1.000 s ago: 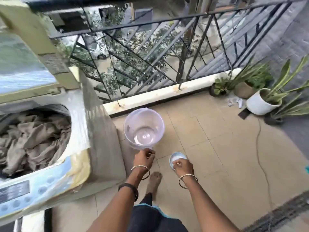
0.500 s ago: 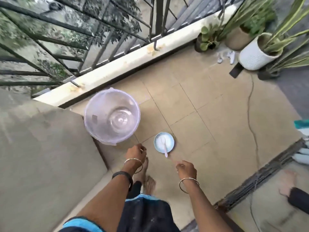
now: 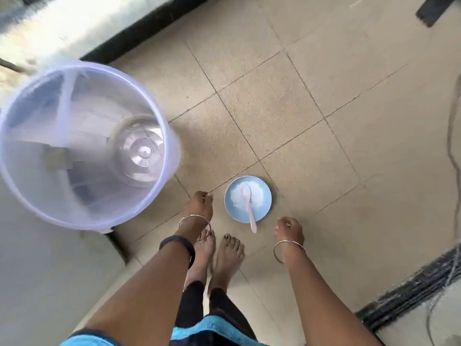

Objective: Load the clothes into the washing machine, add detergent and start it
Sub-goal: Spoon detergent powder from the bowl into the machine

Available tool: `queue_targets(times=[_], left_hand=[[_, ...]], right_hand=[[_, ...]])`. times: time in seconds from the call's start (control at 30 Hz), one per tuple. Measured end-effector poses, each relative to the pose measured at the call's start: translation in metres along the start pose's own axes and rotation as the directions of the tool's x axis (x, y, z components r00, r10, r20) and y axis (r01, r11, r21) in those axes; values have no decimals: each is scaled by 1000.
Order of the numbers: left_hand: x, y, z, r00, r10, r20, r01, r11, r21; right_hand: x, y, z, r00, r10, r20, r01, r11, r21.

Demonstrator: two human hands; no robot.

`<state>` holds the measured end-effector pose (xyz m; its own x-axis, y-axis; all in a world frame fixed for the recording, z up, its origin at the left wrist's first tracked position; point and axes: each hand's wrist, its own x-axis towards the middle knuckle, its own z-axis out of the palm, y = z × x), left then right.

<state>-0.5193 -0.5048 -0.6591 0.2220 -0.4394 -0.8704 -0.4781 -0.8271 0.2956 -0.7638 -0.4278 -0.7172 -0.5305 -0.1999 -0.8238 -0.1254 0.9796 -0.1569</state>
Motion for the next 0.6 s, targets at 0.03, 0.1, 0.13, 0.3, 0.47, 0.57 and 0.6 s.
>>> queue_targets(times=[0.03, 0.1, 0.13, 0.3, 0.47, 0.57, 0.6], left_hand=[[14, -3, 9, 1000, -10, 10, 10, 1000, -21], [44, -9, 33, 999, -17, 45, 21, 996, -92], [57, -10, 43, 997, -14, 75, 25, 989, -144], [99, -4, 82, 962, -126, 244, 202, 926, -319], [104, -5, 97, 943, -158, 294, 278, 859, -430], [93, -5, 86, 944, -163, 287, 282, 850, -445], [87, -3, 79, 940, -172, 294, 296, 842, -452]], right_hand=[[22, 5, 12, 1000, 23, 7, -23, 1000, 19], [38, -4, 30, 997, 68, 22, -69, 994, 83], [46, -9, 39, 996, 77, 48, -82, 991, 103], [87, -23, 72, 987, 58, 149, -97, 958, 272], [88, -29, 80, 984, 70, 161, -125, 926, 356], [74, -31, 72, 990, 12, 140, -56, 947, 317], [63, -33, 67, 990, 10, 143, -57, 943, 327]])
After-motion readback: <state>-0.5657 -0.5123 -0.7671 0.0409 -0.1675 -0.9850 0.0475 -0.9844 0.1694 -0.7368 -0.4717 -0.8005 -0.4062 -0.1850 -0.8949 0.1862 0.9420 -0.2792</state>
